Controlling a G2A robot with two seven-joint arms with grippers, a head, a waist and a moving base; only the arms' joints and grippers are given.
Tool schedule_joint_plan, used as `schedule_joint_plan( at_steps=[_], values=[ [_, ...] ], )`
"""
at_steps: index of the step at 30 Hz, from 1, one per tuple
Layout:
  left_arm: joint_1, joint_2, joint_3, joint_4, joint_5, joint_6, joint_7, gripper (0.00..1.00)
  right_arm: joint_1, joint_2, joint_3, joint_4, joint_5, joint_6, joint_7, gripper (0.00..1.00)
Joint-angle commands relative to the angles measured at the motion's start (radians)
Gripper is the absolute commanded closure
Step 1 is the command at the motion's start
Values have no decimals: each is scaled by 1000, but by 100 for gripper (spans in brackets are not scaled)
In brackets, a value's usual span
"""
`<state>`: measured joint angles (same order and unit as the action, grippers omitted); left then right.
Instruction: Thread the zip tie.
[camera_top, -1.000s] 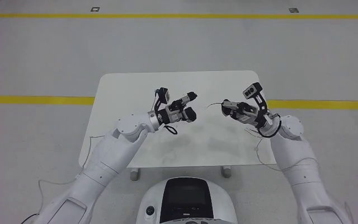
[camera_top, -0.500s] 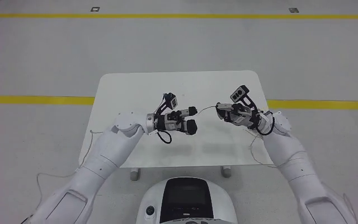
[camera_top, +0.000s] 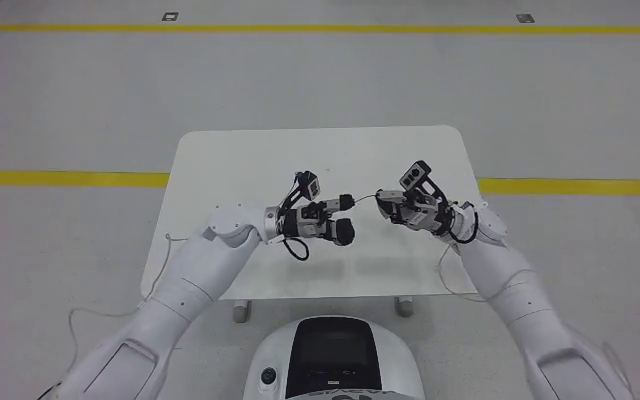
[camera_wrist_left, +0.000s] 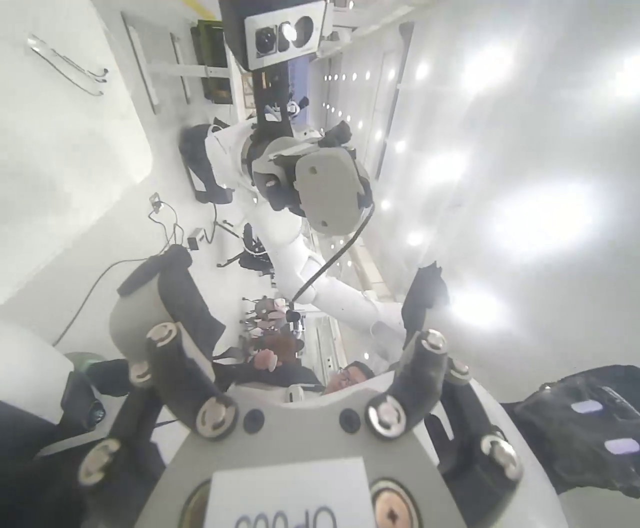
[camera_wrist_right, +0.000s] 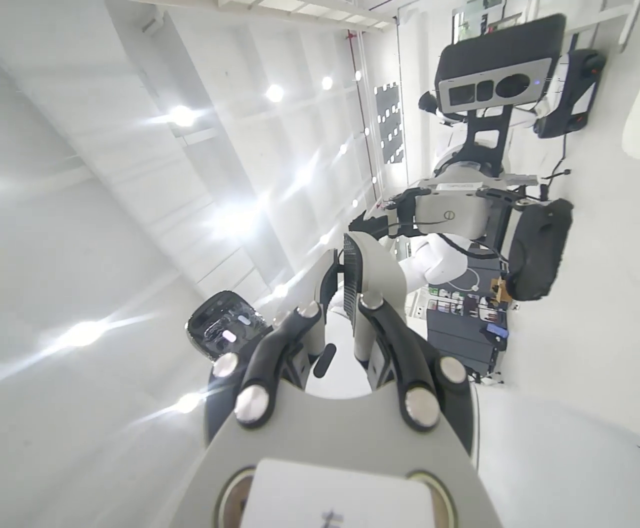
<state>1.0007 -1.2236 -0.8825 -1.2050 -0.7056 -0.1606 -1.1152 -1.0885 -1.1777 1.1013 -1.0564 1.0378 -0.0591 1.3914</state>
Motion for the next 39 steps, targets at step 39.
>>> schedule_joint_plan(
  at_steps=[39],
  values=[
    [31, -4, 16, -71, -14, -12, 109, 0, -69, -13, 4, -98, -5, -21, -88, 100]
  ],
)
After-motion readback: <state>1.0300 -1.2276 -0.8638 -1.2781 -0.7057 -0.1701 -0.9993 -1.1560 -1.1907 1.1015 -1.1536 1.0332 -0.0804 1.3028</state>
